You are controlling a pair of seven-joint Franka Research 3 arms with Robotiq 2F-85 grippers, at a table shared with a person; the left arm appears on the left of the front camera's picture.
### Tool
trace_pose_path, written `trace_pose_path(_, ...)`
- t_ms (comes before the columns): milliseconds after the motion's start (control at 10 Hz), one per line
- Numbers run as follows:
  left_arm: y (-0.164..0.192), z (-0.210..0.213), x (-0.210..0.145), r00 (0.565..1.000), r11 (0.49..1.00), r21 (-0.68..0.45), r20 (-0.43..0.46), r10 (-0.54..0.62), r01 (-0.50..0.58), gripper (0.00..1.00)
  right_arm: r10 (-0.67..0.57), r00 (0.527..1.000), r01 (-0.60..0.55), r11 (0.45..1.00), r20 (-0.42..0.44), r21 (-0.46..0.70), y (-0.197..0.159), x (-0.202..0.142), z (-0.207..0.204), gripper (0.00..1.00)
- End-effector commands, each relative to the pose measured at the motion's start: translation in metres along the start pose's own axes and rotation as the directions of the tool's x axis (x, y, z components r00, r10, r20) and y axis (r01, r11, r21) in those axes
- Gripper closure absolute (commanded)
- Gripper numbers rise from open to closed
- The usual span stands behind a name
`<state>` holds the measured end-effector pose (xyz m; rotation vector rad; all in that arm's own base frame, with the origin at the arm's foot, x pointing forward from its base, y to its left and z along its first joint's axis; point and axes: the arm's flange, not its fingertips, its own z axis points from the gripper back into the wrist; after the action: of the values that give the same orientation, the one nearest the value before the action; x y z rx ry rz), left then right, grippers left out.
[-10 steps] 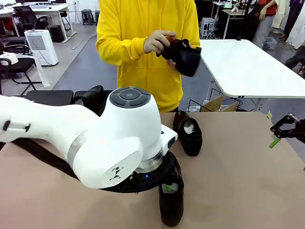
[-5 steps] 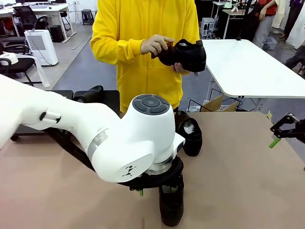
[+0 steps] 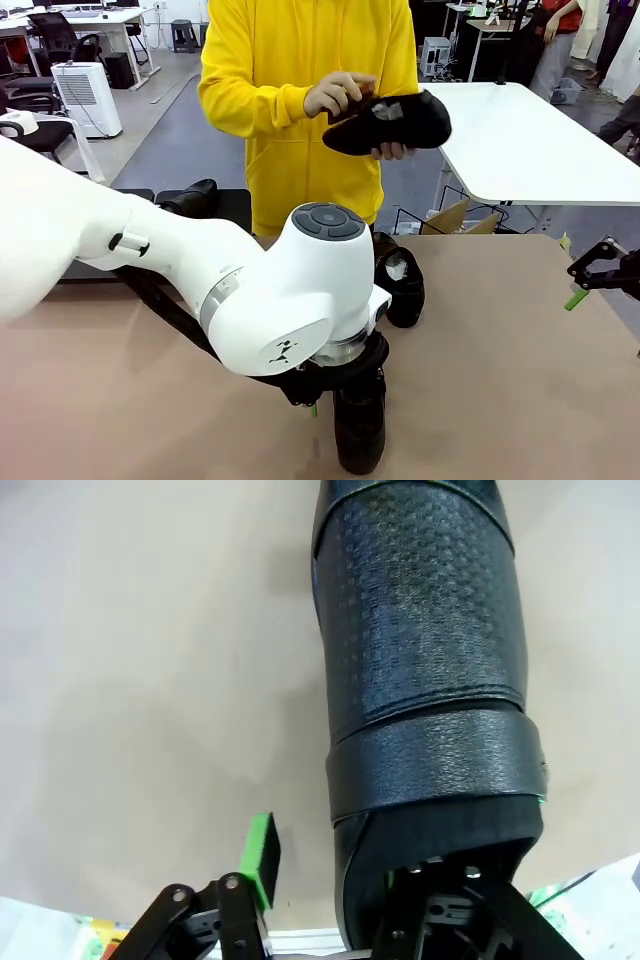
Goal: Organize the shoes by placing them on the stand.
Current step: Place the Shoe from the middle of the table onto the Shoes Stand.
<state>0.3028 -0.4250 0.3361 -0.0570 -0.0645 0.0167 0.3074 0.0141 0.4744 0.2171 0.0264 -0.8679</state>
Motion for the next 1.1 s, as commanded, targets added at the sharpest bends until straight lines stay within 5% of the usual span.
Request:
trace_pose_path(0, -0.004, 0.003, 0.002, 1.0, 1.0, -0.013, 0.029, -0.005, 0.005, 1.0, 0.018, 1.0, -0.018, 1.0, -0.005, -0.001, 0.0, 0.0, 0.0, 0.0)
trace_pose_path(600, 0.001, 0.009, 0.006, 0.999, 0.999, -0.034, 0.007, -0.031, 0.031, 1.0, 0.018, 1.0, -0.018, 1.0, -0.005, -0.001, 0.0, 0.0, 0.0, 0.0)
trace_pose_path(1000, 0.069, 0.076, 0.032, 0.992, 0.988, -0.12, 0.096, -0.083, 0.095, 1.0, 0.018, 1.0, -0.018, 1.0, -0.005, -0.001, 0.0, 0.0, 0.0, 0.0)
